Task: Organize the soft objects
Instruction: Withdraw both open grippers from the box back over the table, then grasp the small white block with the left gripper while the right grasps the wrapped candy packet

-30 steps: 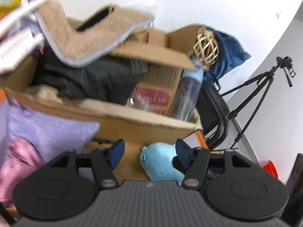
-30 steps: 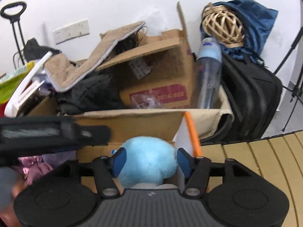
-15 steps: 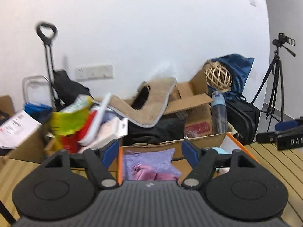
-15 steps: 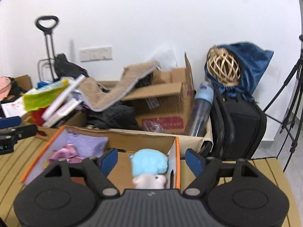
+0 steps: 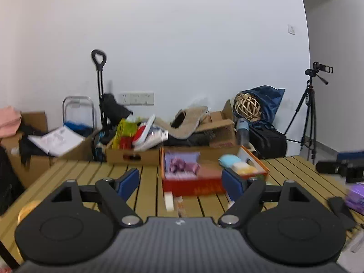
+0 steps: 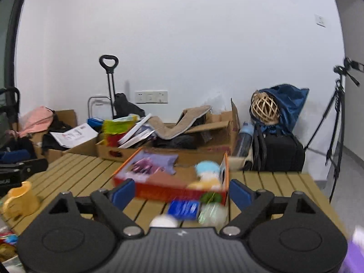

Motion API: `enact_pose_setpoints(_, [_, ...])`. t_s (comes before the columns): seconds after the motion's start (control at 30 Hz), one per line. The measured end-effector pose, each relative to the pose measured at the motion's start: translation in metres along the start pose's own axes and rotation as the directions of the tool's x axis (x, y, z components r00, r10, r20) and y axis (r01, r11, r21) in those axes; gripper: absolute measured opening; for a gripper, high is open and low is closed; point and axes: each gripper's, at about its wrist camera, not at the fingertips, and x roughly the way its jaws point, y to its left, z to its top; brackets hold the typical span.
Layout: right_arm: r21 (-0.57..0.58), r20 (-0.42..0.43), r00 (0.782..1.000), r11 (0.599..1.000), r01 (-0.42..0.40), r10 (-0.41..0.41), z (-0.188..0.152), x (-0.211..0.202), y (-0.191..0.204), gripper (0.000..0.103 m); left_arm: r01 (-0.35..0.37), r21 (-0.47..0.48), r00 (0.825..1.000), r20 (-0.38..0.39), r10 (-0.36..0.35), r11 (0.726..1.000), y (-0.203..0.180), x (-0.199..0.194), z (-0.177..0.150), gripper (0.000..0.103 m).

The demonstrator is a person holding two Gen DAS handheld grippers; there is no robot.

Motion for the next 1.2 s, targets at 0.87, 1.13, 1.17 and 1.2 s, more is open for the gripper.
enact_pose_setpoints(0.87, [-0.046,0.039,0.995,0.995,0.089,-0.088,-0.143,-0.159,0.059,0.093,-0.004,0.046,1.000,0.014,0.004,0.999,-0.018,-0.151,-0.098,0.086])
enact_pose_setpoints(1.13, [-0.019,-0.005,0.996,0.996,0.086,-0.086,-0.138,-0.127,0.052,0.093,0.002,0.016,0.999,-0.048,-0.001,1.000,-0.016,-0.113,-0.101,0.086])
enact_pose_setpoints(1.17, [-0.021,-0.009,0.996,0.996,0.084,-0.085,-0.137,-0.120,0.051,0.093,-0.006,0.010,0.998,-0.058,0.007,1.000,-0.016,-0.106,-0.100,0.086])
enact_pose_setpoints(1.2, [-0.026,-0.013,0.996,0.996,0.086,-0.087,-0.136,-0.113,0.052,0.093,-0.012,0.003,0.997,-0.075,0.012,1.000,-0.015,-0.097,-0.099,0.086])
